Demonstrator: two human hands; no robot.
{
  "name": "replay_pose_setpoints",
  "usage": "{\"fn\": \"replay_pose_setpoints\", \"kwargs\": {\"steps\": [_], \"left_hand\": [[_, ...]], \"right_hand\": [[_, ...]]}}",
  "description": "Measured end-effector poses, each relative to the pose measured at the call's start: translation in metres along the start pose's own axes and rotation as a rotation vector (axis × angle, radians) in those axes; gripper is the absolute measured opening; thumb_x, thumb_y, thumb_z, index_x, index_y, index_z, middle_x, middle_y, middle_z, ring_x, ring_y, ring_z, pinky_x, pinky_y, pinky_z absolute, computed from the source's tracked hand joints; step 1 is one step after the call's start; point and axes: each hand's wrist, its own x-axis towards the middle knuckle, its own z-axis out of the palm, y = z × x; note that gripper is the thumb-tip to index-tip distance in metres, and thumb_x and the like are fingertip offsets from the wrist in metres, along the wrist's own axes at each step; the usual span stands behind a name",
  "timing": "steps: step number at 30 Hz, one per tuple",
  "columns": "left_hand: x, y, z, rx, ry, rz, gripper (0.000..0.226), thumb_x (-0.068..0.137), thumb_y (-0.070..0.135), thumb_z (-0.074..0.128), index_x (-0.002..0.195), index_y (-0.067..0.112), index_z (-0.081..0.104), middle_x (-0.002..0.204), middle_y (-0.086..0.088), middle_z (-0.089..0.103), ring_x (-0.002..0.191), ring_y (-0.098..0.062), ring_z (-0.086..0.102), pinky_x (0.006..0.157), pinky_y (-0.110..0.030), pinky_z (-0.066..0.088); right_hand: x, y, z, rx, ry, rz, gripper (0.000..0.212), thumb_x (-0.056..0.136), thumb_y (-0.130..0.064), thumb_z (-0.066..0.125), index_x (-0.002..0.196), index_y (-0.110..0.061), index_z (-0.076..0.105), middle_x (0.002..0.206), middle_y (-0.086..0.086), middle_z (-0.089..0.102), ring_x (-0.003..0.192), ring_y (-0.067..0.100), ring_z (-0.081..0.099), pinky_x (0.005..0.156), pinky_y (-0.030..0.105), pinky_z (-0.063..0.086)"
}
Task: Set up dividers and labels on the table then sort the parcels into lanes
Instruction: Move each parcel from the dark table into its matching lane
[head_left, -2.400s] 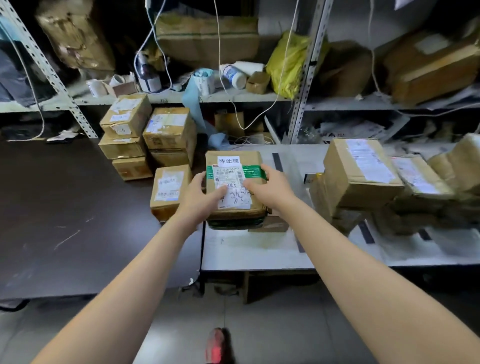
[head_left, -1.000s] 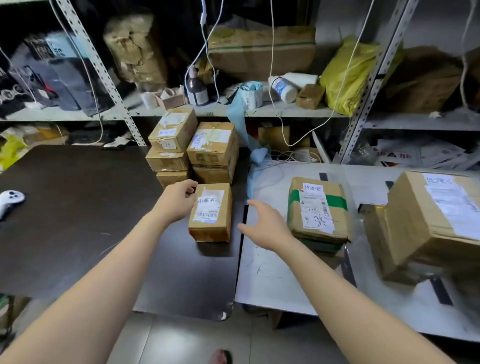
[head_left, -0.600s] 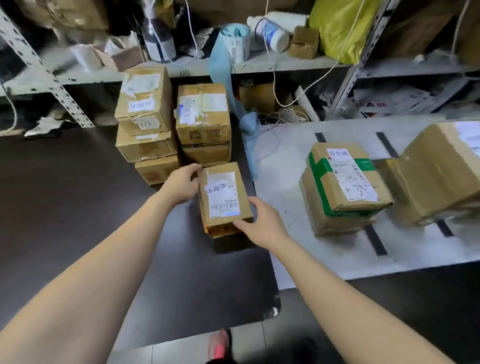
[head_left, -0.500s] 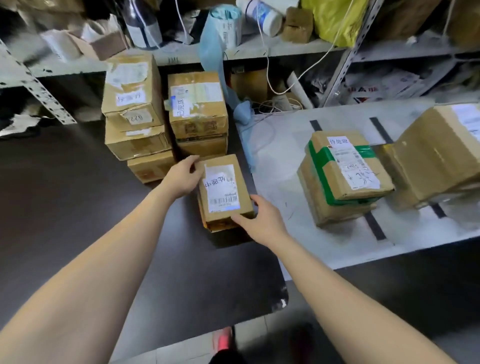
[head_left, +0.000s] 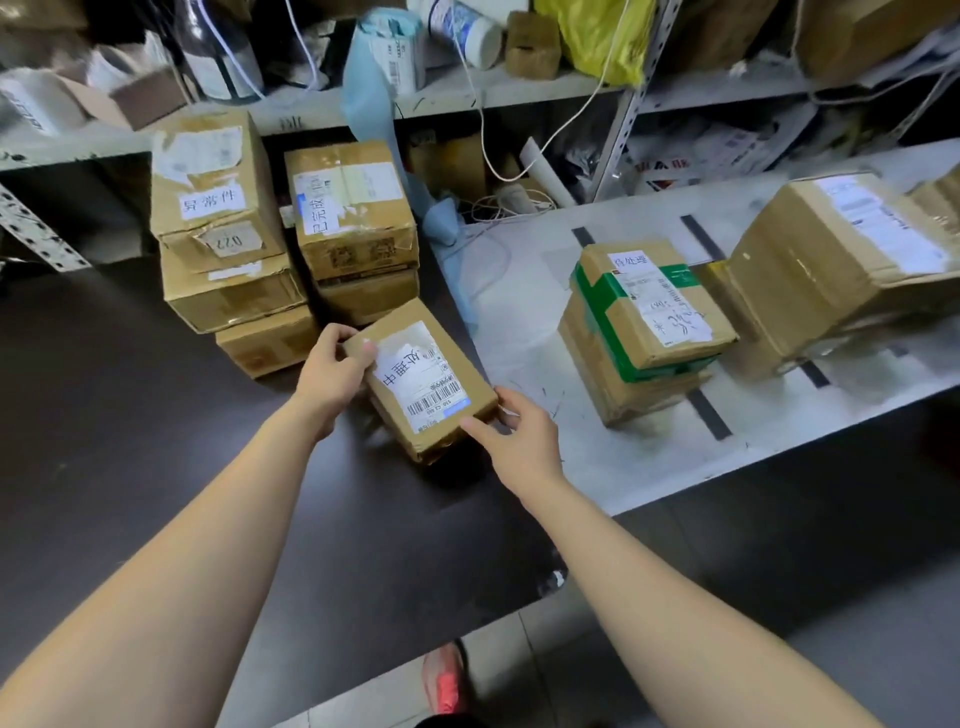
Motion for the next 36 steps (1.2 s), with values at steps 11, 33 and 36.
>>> {"fn": "replay_pose_setpoints", "kwargs": {"steps": [11, 33, 36], "left_hand": [[-0.115, 0.038, 0.036, -0.004, 0.024, 0.088, 0.021, 0.088, 0.037, 0.067, 0.108, 0.037, 0.065, 0.116, -0.009, 0.064, 0.105, -0.027, 0.064, 0.077, -0.041, 0.058], [-0.302, 0.115, 0.395, 0.095, -0.121, 0.263, 0.046, 0.085, 0.049, 0.075, 0.121, 0.034, 0.052, 0.111, 0.008, 0.064, 0.103, -0.016, 0.062, 0.086, -0.039, 0.055], [-0.298, 0.117, 0.439, 0.086, -0.077, 0.248, 0.042, 0.086, 0.047, 0.074, 0.119, 0.034, 0.051, 0.109, 0.006, 0.063, 0.097, -0.011, 0.061, 0.077, -0.029, 0.051]], "right_hand": [[-0.041, 0.000, -0.093, 0.271, -0.084, -0.127, 0.065, 0.096, -0.021, 0.068, 0.155, -0.021, 0.042, 0.142, -0.016, 0.056, 0.130, 0.005, 0.054, 0.112, 0.044, 0.046], [-0.044, 0.083, -0.500, 0.045, 0.006, -0.212, 0.044, 0.083, -0.014, 0.084, 0.113, -0.042, 0.067, 0.113, -0.021, 0.069, 0.113, 0.004, 0.063, 0.096, 0.032, 0.057], [-0.024, 0.091, -0.529, 0.013, 0.008, -0.206, 0.054, 0.084, -0.016, 0.083, 0.132, -0.032, 0.063, 0.110, -0.023, 0.067, 0.109, -0.001, 0.061, 0.086, 0.020, 0.054]]}}
